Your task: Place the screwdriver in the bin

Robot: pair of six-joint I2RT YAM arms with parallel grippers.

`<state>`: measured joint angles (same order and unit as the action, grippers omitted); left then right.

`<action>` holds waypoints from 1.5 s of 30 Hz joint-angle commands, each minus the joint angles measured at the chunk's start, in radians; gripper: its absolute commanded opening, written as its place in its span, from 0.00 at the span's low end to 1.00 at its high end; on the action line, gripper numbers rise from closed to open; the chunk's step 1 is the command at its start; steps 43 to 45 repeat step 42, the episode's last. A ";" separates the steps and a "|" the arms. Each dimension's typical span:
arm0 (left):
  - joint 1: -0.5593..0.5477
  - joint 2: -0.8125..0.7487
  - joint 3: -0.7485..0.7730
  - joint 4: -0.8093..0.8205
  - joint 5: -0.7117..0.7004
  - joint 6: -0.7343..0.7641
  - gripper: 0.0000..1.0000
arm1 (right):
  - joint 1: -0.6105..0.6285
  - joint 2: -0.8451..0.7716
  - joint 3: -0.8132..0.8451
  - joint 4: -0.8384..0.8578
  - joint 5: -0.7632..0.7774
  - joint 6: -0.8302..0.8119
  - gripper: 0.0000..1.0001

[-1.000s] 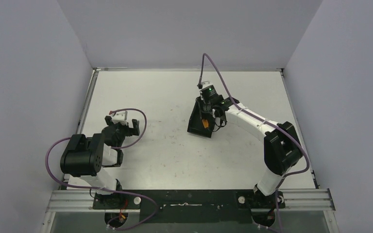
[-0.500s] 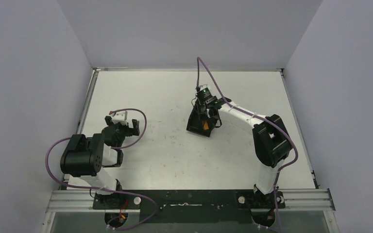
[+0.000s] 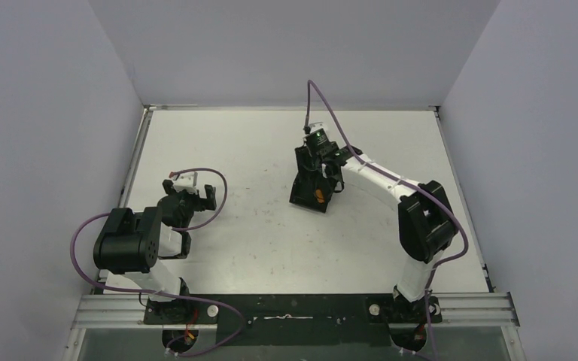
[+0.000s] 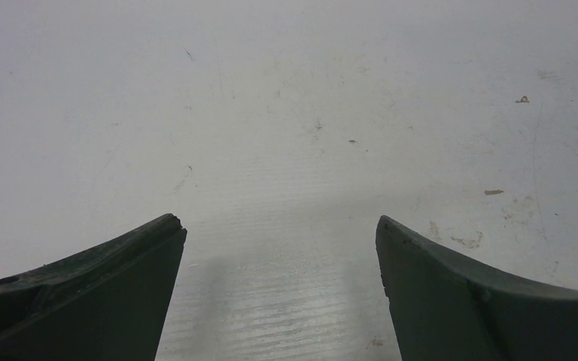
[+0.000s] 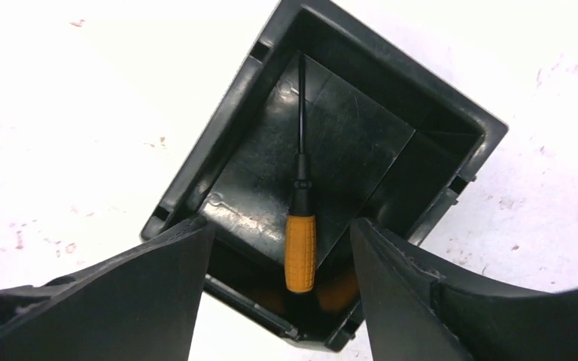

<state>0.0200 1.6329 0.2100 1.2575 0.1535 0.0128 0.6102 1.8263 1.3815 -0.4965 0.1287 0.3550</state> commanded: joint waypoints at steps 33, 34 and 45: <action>-0.004 -0.014 0.012 0.031 -0.002 0.006 0.97 | -0.530 -1.232 -1.279 0.862 0.346 -0.059 1.00; -0.003 -0.016 0.012 0.031 0.000 0.005 0.97 | -0.530 -1.244 -1.291 0.867 0.351 -0.054 1.00; 0.001 -0.015 0.009 0.038 0.004 0.001 0.97 | -0.528 -1.268 -1.298 0.860 0.343 -0.057 1.00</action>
